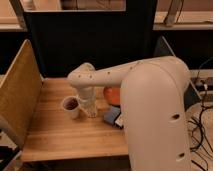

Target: Knock the bottle over

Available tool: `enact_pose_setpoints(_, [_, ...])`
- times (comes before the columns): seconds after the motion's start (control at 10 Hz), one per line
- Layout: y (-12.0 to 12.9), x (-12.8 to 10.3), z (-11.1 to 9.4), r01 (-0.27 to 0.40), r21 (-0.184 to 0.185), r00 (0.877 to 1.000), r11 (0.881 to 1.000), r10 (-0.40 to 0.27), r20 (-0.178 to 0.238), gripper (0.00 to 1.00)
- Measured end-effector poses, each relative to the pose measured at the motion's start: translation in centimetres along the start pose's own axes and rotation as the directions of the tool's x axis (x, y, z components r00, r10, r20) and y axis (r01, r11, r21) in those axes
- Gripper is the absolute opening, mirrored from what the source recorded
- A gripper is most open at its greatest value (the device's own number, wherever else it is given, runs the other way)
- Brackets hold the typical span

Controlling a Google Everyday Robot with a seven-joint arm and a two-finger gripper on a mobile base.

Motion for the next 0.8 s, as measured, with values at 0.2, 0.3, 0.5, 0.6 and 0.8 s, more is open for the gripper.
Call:
enact_pose_setpoints(0.2, [-2.0, -2.5, -2.3, -0.002, 0.048, 0.999, 0.999, -0.001, 0.053, 0.00])
enact_pose_setpoints(0.3, [-3.7, -3.9, -4.4, -0.006, 0.103, 0.996, 0.995, -0.003, 0.091, 0.00])
enact_pose_setpoints(0.5, [-7.1, -4.7, -8.3, -0.054, 0.213, 0.989, 0.976, 0.022, 0.149, 0.00])
enact_pose_setpoints(0.6, [-10.0, -3.2, -10.6, -0.127, 0.278, 0.980, 0.952, 0.077, 0.184, 0.00])
enact_pose_setpoints(0.8, [-15.0, 2.3, -13.1, -0.288, 0.327, 0.948, 0.900, 0.220, 0.230, 0.00])
